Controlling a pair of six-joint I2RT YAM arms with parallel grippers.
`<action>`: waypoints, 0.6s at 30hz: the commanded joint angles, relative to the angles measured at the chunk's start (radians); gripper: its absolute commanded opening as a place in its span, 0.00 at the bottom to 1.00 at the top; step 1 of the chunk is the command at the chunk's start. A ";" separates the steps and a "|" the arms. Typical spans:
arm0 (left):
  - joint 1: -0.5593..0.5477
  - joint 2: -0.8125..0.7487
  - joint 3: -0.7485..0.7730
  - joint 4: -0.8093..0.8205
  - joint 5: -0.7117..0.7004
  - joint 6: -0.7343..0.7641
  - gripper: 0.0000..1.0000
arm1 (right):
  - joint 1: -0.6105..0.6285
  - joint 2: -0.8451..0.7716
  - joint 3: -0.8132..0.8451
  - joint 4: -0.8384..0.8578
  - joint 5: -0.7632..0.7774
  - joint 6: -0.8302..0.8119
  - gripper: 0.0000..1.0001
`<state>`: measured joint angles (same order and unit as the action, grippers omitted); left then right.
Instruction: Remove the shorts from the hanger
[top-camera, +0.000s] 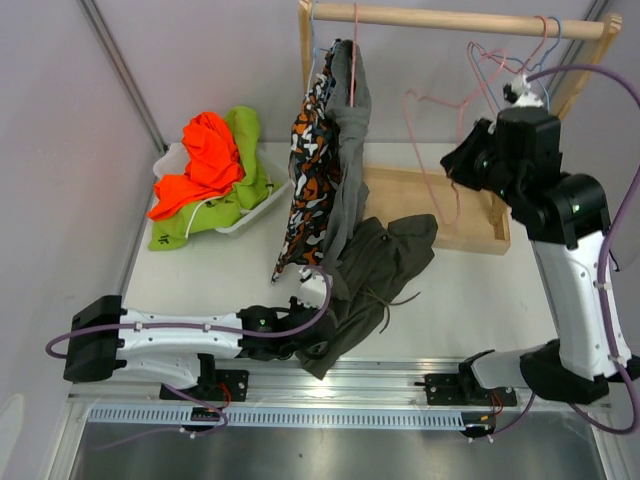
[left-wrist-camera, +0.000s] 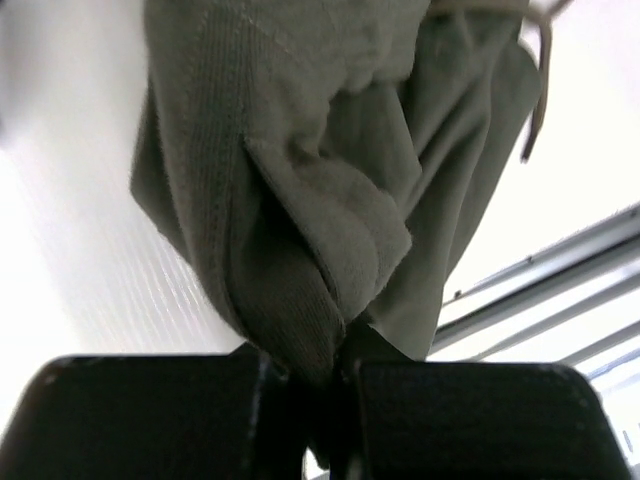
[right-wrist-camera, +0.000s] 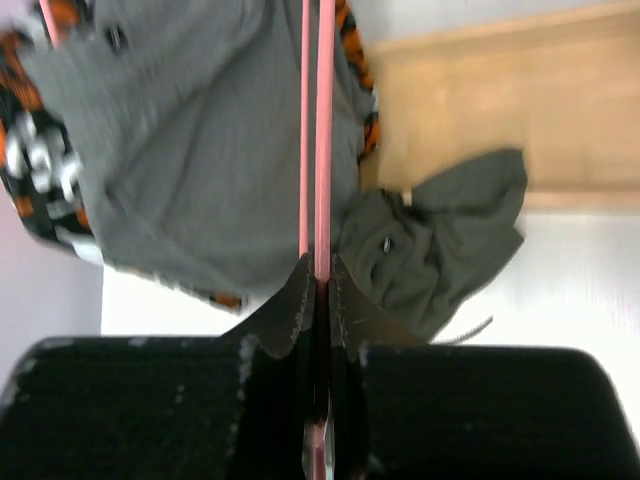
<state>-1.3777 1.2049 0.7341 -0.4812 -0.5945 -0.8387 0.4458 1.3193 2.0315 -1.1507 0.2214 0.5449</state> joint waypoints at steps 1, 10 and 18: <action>-0.037 -0.015 -0.019 0.024 0.007 -0.076 0.00 | -0.079 0.076 0.184 0.028 0.007 -0.079 0.00; -0.047 -0.008 -0.061 0.094 0.016 -0.060 0.00 | -0.127 0.182 0.372 0.057 -0.027 -0.085 0.00; -0.060 0.012 -0.047 0.153 0.032 -0.028 0.00 | -0.160 0.259 0.348 0.169 -0.022 -0.115 0.00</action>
<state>-1.4212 1.2087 0.6781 -0.3855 -0.5716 -0.8795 0.3016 1.5349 2.3631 -1.0851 0.2012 0.4641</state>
